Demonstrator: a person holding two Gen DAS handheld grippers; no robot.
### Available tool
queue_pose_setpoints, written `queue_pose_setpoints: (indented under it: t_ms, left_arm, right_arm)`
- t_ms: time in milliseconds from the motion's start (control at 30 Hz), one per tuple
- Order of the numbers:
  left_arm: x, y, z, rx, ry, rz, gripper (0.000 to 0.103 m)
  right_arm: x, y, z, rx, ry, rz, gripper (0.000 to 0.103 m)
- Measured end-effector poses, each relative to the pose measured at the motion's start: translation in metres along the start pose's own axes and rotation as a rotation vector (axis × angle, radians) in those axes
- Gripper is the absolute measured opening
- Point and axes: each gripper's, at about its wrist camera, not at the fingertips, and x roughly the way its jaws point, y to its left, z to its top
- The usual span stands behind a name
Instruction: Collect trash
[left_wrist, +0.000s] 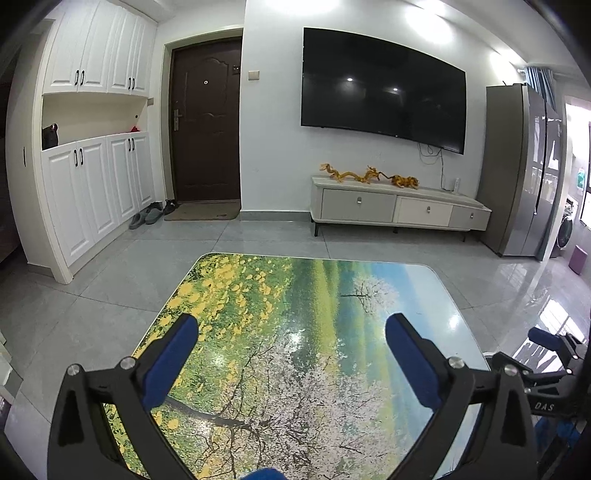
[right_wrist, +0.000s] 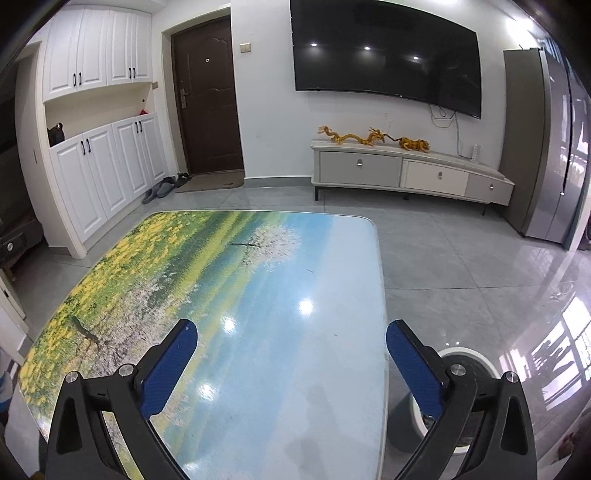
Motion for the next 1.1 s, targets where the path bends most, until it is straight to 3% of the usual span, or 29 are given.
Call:
queue_pose_setpoints:
  t_ms: [367,1100]
  left_arm:
    - [-0.003,-0.016,-0.002,0.025,-0.020,0.020,0.102]
    - [-0.044,-0.026,-0.005,0.050,-0.108,0.029,0.103]
  right_arm:
    - [-0.030,-0.024,0.004,0.067,-0.089,-0.143,0.103]
    - [-0.079,-0.034,0.001,0.081,-0.196,-0.253,0.103]
